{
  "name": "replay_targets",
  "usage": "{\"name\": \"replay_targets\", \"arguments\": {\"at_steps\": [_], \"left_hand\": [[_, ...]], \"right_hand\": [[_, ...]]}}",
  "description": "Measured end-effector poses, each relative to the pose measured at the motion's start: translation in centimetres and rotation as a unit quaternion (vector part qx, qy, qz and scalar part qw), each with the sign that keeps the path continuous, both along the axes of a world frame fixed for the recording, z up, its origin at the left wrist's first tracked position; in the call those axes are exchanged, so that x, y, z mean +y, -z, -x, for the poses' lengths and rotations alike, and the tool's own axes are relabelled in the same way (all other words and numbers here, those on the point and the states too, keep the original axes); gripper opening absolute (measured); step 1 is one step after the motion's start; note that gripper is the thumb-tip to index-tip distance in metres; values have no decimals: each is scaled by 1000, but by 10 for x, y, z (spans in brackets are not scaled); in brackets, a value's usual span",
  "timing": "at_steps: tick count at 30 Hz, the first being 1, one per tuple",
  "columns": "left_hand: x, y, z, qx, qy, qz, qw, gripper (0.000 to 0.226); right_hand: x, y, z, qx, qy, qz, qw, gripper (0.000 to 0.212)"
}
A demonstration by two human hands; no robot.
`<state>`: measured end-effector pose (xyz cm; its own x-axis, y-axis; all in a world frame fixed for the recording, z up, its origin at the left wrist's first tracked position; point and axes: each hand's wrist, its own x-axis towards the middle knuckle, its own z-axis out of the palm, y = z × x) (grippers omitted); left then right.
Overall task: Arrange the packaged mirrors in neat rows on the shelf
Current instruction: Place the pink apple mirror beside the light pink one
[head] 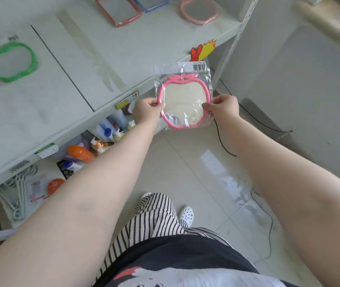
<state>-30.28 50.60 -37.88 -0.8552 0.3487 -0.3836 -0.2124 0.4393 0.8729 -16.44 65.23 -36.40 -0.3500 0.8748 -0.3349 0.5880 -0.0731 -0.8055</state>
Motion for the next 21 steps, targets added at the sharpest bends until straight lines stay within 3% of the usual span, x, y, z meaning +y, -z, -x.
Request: {"name": "replay_targets", "arguments": {"at_steps": [9, 12, 15, 17, 21], "left_hand": [[83, -7, 44, 3, -31, -7, 999, 8], [110, -12, 68, -4, -27, 11, 1000, 18], [133, -18, 93, -46, -11, -5, 999, 24], [147, -23, 105, -59, 18, -14, 998, 28], [173, -29, 118, -70, 32, -22, 997, 30]], "right_hand": [[87, -9, 52, 3, -12, 7, 1000, 25], [119, -17, 76, -4, -34, 31, 999, 21], [152, -27, 98, 35, -38, 71, 996, 18], [174, -33, 115, 80, -19, 89, 993, 28], [217, -50, 150, 157, 14, 83, 984, 14]]}}
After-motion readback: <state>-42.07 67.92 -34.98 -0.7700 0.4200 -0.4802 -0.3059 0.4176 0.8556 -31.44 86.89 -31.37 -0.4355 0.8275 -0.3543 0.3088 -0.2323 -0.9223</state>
